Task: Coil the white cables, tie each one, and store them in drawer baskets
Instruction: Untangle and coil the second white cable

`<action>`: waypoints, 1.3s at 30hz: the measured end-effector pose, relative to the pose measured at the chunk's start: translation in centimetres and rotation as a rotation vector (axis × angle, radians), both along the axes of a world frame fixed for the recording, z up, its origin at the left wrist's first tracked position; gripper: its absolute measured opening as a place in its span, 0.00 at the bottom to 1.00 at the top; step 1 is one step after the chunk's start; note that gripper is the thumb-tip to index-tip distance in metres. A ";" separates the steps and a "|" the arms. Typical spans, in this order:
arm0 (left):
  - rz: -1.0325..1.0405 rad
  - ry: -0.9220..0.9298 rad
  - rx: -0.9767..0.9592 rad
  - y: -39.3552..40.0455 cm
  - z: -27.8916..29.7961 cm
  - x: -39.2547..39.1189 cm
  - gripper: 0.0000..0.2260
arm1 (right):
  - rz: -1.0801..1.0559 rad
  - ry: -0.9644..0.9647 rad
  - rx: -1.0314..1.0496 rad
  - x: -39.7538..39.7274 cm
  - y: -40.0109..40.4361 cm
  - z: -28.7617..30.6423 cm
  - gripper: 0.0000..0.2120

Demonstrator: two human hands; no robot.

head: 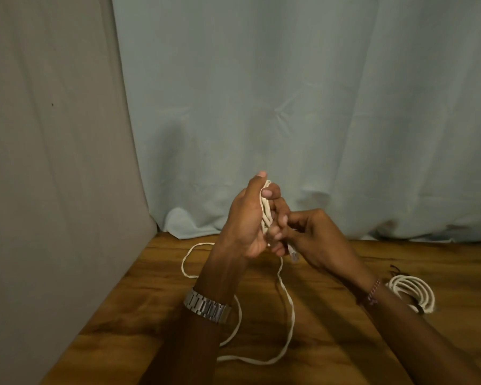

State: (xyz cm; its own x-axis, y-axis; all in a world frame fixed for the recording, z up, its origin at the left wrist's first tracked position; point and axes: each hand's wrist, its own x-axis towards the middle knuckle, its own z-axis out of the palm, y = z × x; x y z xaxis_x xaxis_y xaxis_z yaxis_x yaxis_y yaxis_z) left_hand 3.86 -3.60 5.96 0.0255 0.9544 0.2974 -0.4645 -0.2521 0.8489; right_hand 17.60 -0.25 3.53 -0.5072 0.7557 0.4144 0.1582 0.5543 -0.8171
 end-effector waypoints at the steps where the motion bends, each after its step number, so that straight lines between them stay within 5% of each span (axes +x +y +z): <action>1: 0.012 0.001 -0.009 -0.1 0.0 0.1 0.24 | -0.006 0.045 -0.042 0.0 -0.4 0.0 0.09; 11: -0.200 -0.238 0.035 0.2 0.3 -0.7 0.28 | -0.061 0.513 -0.435 -0.3 -2.2 -0.4 0.09; 15: -0.173 -0.252 0.045 0.5 0.3 -1.1 0.28 | 0.023 0.542 -0.488 -0.3 -2.4 -0.8 0.10; 25: 0.165 -0.248 0.072 -0.4 0.7 0.0 0.25 | -0.039 0.330 -0.014 -1.6 -5.5 -1.9 0.17; 31: 0.045 -0.249 0.150 -0.9 1.0 0.4 0.26 | -0.211 0.097 0.484 -0.3 -3.8 -1.9 0.19; 39: -0.002 -0.160 0.104 -0.2 0.5 1.5 0.24 | -0.304 0.202 0.665 0.2 -1.9 -0.9 0.18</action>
State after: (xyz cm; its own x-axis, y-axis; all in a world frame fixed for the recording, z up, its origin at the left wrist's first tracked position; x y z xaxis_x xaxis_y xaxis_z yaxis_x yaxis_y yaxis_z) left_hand 5.38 -3.83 6.45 -0.0284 0.9182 0.3951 -0.5918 -0.3340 0.7337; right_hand 17.78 -2.19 2.64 -0.1821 0.4086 0.8944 0.2652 0.8963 -0.3555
